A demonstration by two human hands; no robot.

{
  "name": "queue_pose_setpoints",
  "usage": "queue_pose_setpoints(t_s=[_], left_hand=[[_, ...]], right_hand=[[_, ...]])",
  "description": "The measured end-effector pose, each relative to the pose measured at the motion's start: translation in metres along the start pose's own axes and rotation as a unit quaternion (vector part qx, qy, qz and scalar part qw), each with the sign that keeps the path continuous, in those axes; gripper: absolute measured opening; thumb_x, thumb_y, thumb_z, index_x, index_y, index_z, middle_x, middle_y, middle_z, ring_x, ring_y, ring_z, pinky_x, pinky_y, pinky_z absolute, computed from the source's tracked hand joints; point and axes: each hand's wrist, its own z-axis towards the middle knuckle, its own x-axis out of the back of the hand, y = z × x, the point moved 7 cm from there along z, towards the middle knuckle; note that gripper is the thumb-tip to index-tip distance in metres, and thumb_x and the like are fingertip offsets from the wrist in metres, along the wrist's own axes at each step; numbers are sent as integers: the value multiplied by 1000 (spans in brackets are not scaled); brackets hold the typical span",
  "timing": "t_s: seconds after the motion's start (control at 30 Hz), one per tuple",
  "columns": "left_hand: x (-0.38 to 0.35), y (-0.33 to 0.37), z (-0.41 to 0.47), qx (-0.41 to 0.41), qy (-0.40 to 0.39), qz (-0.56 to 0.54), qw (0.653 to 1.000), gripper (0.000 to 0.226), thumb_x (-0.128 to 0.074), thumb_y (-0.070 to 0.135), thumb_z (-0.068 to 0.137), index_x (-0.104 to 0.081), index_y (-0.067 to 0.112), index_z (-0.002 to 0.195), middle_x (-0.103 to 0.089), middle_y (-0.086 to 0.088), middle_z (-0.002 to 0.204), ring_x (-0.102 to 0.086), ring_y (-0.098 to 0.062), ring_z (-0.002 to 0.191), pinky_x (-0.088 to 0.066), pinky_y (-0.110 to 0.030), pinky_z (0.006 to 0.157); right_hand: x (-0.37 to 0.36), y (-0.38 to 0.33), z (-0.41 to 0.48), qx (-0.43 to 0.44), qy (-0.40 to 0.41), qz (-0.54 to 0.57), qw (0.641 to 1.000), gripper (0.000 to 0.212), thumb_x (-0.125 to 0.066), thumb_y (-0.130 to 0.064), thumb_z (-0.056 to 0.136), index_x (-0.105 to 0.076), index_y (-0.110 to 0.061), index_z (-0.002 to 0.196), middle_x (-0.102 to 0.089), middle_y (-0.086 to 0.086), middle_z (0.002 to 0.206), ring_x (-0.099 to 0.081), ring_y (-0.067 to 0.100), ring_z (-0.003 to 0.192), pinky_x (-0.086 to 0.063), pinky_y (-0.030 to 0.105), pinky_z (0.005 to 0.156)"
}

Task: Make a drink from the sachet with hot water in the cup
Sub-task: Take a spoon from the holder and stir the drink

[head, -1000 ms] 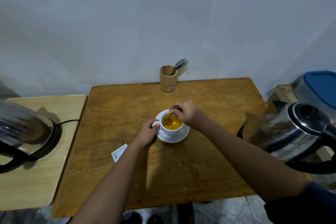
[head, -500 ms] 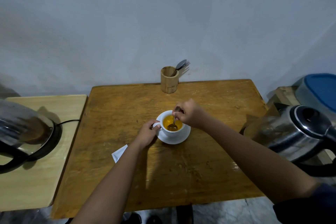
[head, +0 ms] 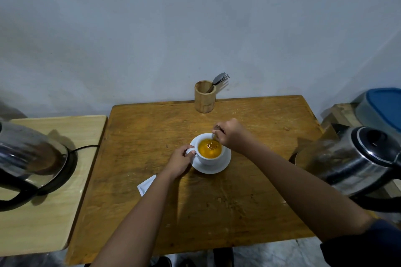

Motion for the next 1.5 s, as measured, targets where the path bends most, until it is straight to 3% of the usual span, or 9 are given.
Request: queue_pose_setpoints(t_s=[0.1,0.27,0.4,0.53,0.67,0.93,1.1,1.23,1.5], left_hand=[[1,2,-1,-1,-5,5,1000,18,-47,18,93,-58,19,108,-59,-6,109,-53,-22,101,-43,-33,85],[1,1,-2,7,-13,-4,1000,21,-46,20,93,-59,17,110,-59,-6,100,-53,-22,89,-43,-35,77],[0,2,-1,-4,-6,-5,1000,18,-47,18,93,-60,17,106,-61,-7,100,-54,-22,89,-43,-35,79],[1,1,-1,-2,-2,8,1000,22,-48,18,93,-61,13,110,-63,-10,105,-55,-23,94,-44,-35,82],[1,2,0,-7,-4,20,1000,23,-47,17,93,-61,12,110,-63,-9,107,-55,-22,98,-43,-33,83],[3,-1,5,1,-6,39,999,25,-49,19,93,-61,12,114,-62,-9,113,-55,-23,104,-42,-32,85],[1,1,5,-11,-18,32,999,15,-47,17,93,-61,18,99,-62,-8,103,-55,-23,97,-42,-32,82],[0,3,4,-17,-24,28,999,19,-46,16,93,-63,15,101,-63,-8,98,-54,-21,88,-42,-33,77],[1,0,4,-9,-25,29,999,20,-47,19,92,-63,16,104,-64,-10,107,-56,-24,96,-44,-38,85]], right_hand=[[1,-2,-4,-4,-29,-12,999,24,-51,-19,92,-65,-3,102,-69,15,91,-53,16,71,-48,33,66],[-4,-18,-10,36,-9,0,999,25,-53,-16,91,-65,4,99,-68,18,83,-47,18,66,-32,16,53],[-10,-20,-4,43,14,19,999,25,-53,-14,90,-67,7,93,-69,24,78,-62,32,69,-41,30,59],[-8,-17,-1,27,27,17,999,24,-51,-14,91,-67,2,97,-71,20,84,-64,29,76,-42,27,59],[-2,-7,0,-19,-17,-9,1000,25,-47,-19,94,-63,-3,104,-68,16,91,-59,23,81,-48,35,70],[-3,-5,-8,-38,-52,32,997,23,-54,-19,91,-65,-2,102,-67,11,84,-52,10,62,-43,22,56],[-8,-5,-5,-25,3,75,997,22,-55,-17,90,-67,1,93,-71,18,81,-64,25,72,-52,35,64],[-6,-2,-1,-28,44,63,997,21,-52,-15,91,-67,0,95,-71,18,85,-58,19,67,-38,19,51],[-3,2,-3,-25,-14,-3,1000,23,-50,-19,93,-64,-3,100,-67,13,87,-56,20,74,-48,35,68]])
